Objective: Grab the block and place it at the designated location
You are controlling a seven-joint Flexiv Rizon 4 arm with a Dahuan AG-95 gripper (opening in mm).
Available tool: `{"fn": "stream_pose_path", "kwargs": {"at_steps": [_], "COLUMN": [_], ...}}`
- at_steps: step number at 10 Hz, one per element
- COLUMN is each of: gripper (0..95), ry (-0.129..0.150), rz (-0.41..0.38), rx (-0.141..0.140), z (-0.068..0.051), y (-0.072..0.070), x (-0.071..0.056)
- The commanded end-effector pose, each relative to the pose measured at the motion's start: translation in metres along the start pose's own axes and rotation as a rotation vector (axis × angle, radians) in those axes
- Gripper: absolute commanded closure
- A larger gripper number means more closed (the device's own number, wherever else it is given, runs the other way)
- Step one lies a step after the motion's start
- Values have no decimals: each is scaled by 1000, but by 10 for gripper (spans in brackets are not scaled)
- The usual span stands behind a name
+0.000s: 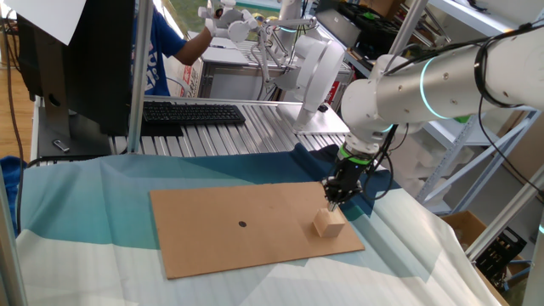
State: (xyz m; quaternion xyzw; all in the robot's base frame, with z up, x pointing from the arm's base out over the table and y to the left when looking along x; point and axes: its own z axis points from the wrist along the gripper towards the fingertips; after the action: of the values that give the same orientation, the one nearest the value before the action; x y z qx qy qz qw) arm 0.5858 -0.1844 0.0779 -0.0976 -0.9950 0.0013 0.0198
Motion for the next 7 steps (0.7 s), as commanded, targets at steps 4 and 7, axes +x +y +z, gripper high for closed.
{"fn": "stream_pose_path", "kwargs": {"at_steps": [4,7], "gripper": [190,0], "ry": [-10,-11], "rz": [51,72], "rx": [7,8], "z": [-1,-1], "y": [0,-1], "x": [0,0]}}
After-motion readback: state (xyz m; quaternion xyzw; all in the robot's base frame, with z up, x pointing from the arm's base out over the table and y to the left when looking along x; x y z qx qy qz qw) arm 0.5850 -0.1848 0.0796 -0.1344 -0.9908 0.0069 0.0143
